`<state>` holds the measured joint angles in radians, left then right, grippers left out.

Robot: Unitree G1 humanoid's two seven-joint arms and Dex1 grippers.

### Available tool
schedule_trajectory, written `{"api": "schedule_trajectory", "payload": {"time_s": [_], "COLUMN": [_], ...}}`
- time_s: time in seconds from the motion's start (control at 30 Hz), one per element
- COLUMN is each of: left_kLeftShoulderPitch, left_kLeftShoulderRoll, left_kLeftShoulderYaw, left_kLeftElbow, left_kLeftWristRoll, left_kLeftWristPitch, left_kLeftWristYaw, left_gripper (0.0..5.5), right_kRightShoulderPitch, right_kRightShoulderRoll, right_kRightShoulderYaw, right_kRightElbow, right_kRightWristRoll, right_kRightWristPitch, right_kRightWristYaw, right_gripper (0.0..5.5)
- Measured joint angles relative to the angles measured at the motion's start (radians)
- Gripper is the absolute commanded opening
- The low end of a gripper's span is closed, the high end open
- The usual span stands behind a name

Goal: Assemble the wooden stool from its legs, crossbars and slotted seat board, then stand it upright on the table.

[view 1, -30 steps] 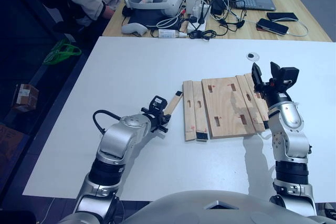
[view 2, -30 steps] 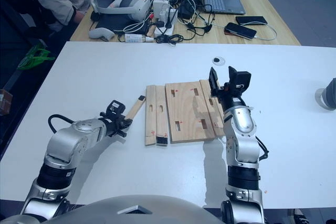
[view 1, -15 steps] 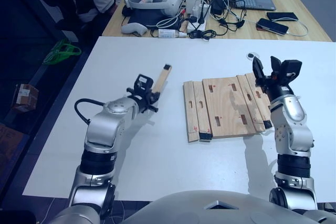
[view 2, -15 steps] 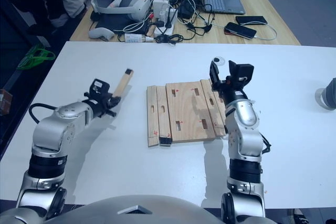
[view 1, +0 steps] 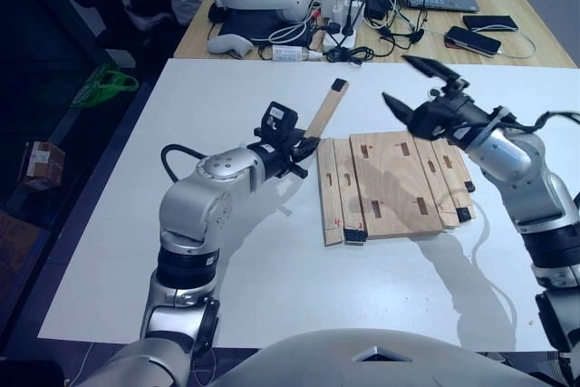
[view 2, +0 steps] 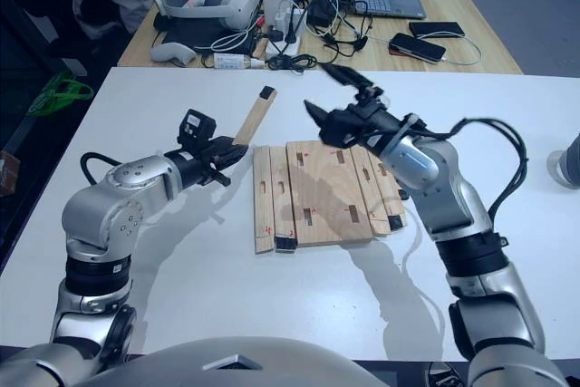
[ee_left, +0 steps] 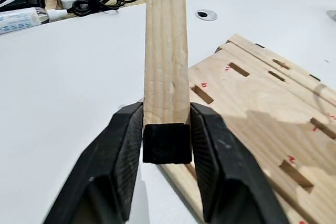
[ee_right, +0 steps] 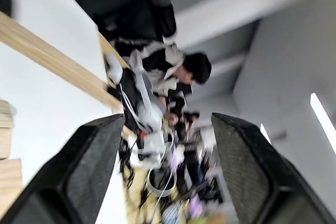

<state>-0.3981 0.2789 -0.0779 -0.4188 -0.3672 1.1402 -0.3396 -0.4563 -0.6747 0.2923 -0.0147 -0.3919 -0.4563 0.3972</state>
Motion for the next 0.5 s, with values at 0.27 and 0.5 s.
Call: {"api": "schedule_trajectory", "payload": {"time_s": [0.27,0.5], "left_kLeftShoulderPitch": [-0.126,-0.115], "left_kLeftShoulderRoll": [-0.021,-0.002], "left_kLeftShoulderYaw": [-0.044,-0.086], "left_kLeftElbow": [-0.086,-0.113], "left_kLeftWristRoll": [-0.095,-0.111], "left_kLeftWristPitch": [0.225,0.251], "left_kLeftWristYaw": [-0.006,0.001], "left_gripper": [1.30,1.30], "right_kRightShoulderPitch": [-0.185,-0.208], "right_kRightShoulderRoll": [0.045,0.049], "right_kRightShoulderYaw": [0.199,0.189], "right_kRightElbow": [0.262,0.299], "right_kRightWristRoll": [-0.293,-0.352], "right_kRightWristPitch": [-0.364,-0.313], "right_kRightWristYaw": [-0.026,-0.058], "right_gripper": [3.09,2.19]}}
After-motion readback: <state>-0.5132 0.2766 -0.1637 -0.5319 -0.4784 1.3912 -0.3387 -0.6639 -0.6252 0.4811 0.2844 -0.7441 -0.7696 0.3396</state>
